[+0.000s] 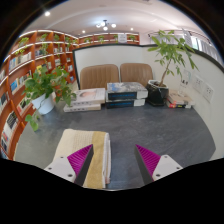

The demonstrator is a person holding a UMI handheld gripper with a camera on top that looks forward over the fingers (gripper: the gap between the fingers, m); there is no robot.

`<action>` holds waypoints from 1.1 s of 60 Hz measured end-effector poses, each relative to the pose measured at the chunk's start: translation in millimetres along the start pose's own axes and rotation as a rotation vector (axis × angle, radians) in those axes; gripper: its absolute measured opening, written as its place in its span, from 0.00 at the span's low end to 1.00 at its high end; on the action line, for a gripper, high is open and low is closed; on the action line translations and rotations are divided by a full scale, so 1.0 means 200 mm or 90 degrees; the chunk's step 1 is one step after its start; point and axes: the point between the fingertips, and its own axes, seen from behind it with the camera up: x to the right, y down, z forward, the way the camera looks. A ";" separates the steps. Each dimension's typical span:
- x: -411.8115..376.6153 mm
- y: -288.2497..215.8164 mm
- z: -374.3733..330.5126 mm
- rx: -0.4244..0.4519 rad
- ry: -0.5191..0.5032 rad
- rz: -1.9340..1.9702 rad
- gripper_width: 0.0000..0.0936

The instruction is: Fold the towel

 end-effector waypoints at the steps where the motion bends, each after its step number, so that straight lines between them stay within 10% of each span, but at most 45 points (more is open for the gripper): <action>1: -0.01 -0.03 -0.03 0.011 -0.005 -0.004 0.89; 18: -0.30 -0.27 -0.59 0.036 -0.086 -0.023 0.89; 66: -0.40 -0.18 -1.30 0.111 -0.022 -0.030 0.88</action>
